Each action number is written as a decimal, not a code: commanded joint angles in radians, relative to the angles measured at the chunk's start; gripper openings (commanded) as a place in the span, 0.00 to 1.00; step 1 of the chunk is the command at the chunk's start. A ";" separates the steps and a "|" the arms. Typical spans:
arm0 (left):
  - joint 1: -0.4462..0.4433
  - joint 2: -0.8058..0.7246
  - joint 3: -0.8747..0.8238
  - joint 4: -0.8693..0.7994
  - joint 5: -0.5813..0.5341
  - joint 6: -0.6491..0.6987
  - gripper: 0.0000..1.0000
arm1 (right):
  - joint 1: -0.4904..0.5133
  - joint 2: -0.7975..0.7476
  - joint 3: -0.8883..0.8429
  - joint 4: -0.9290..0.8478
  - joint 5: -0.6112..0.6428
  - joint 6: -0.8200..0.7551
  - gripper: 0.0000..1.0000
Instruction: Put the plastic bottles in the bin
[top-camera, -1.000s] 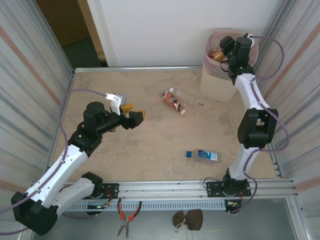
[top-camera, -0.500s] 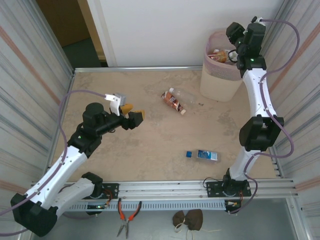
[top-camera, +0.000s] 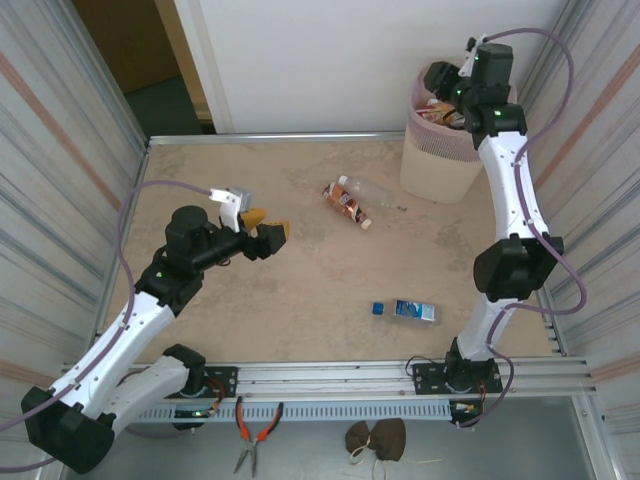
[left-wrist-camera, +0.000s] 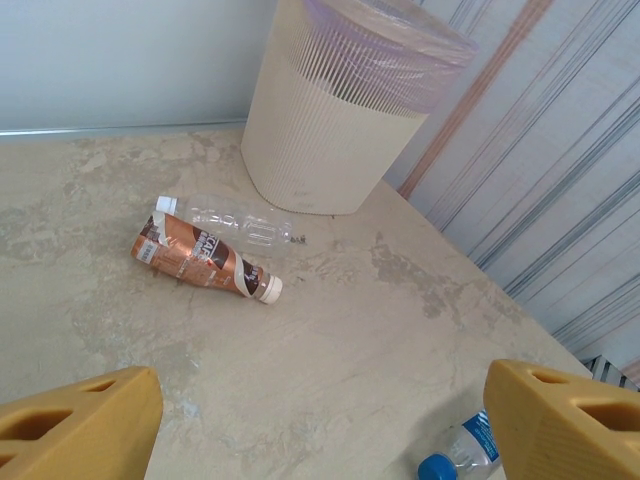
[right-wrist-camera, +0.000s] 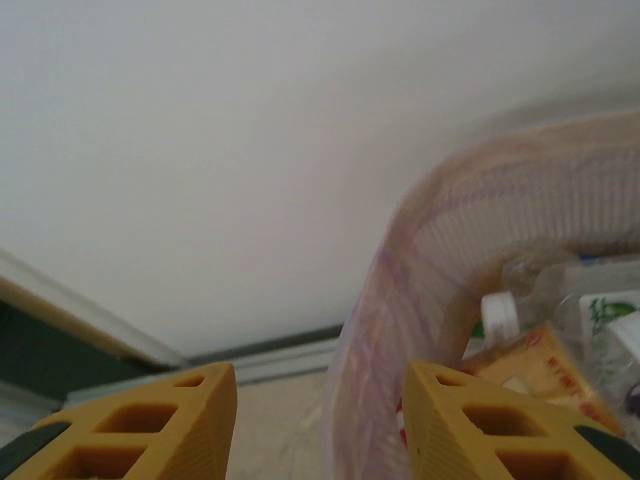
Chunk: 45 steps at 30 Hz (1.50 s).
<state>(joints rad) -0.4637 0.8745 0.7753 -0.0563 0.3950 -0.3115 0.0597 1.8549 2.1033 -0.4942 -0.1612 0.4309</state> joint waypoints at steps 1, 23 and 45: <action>0.010 -0.015 0.001 -0.003 0.000 0.013 0.84 | 0.034 -0.083 0.012 -0.183 -0.060 -0.161 0.48; 0.040 0.000 0.022 -0.023 0.023 0.048 0.84 | 0.457 -0.567 -0.771 -0.520 -0.004 -0.902 0.60; 0.059 0.001 0.032 -0.057 0.056 0.054 0.84 | 0.931 -0.321 -0.997 -0.567 0.368 -0.811 0.62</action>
<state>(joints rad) -0.4114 0.8833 0.7769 -0.1062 0.4263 -0.2741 0.9718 1.4899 1.1141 -1.0470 0.1638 -0.4179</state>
